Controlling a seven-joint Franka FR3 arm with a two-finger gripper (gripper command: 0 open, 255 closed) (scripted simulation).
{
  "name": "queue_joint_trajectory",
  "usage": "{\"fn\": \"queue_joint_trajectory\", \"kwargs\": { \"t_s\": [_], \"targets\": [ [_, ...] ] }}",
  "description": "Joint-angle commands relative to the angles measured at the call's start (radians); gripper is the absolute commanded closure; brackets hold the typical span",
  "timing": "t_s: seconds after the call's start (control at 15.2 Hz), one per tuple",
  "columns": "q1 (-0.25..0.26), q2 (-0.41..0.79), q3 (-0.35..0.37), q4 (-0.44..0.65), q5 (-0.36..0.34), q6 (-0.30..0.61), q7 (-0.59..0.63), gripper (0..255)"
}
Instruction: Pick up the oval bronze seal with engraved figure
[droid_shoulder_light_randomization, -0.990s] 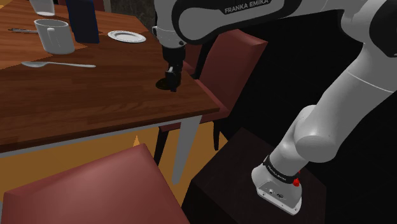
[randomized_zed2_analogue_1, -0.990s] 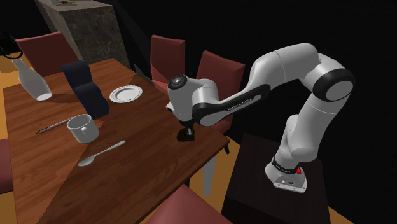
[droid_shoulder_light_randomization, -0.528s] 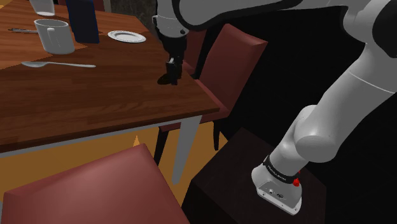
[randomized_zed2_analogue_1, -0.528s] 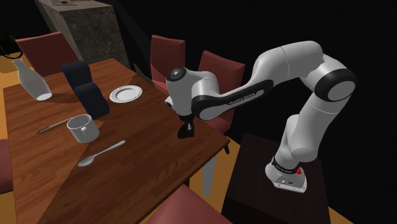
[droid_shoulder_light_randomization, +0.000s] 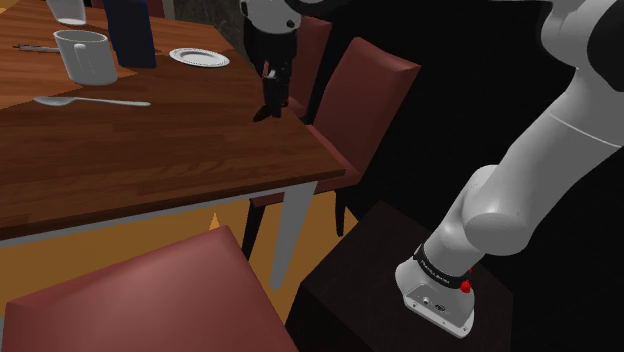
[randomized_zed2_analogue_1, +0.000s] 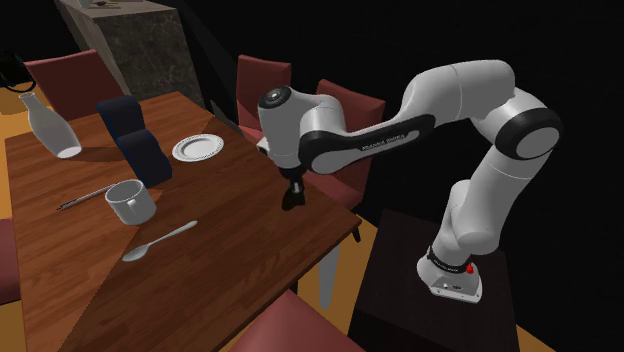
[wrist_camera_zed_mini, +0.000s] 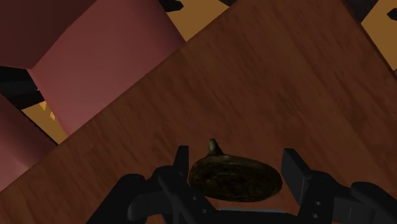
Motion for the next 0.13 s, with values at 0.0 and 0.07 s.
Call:
{"fn": "queue_joint_trajectory", "kwargs": {
  "t_s": [0.0, 0.07],
  "targets": [
    [0.001, -0.003, 0.001, 0.015, 0.001, -0.018, -0.003, 255],
    [0.001, -0.003, 0.001, 0.015, 0.001, -0.018, -0.003, 255]
  ]
}}
